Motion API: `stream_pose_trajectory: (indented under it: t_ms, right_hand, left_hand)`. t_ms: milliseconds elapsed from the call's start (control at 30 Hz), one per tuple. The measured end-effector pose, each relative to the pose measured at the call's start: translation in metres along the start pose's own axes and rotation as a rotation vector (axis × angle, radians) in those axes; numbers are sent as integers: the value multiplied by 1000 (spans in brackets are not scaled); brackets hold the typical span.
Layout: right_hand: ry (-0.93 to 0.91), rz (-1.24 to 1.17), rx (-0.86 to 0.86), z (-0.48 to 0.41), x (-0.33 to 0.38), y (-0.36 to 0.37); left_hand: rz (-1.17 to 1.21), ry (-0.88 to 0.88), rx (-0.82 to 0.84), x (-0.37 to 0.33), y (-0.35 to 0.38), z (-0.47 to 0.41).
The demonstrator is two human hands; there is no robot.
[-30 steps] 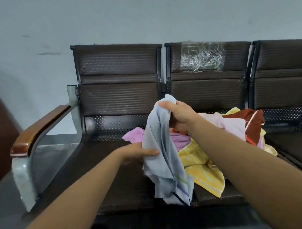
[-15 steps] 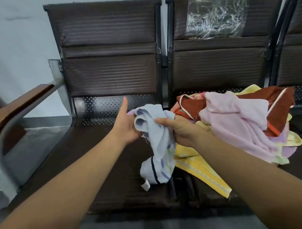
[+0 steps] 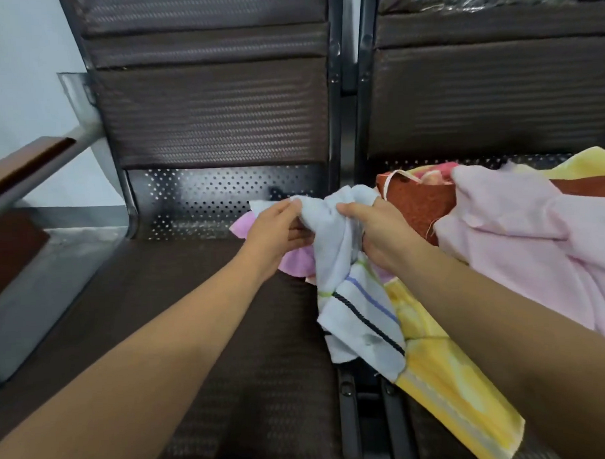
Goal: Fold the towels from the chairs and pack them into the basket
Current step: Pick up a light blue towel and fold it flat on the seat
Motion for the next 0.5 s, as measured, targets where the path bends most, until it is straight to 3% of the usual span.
stream_pose_trajectory:
  t_ms: [133, 367, 500]
  right_hand:
    - [30, 20, 2, -3, 6, 4]
    - [-47, 91, 13, 30, 39, 9]
    - [-94, 188, -32, 60, 75, 13]
  left_hand:
    - [-38, 12, 137, -8, -13, 4]
    - [-134, 175, -41, -30, -56, 62]
    - [9, 224, -159, -58, -76, 120]
Point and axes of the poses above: each hand's wrist, its own z-axis away from the middle knuckle, its own y-axis out of the palm, x = y × z, the point moved 1 cm from there along -z, towards the middle knuckle, and after that the axes turned 15 degrees about -y, right-handed, at the moved point
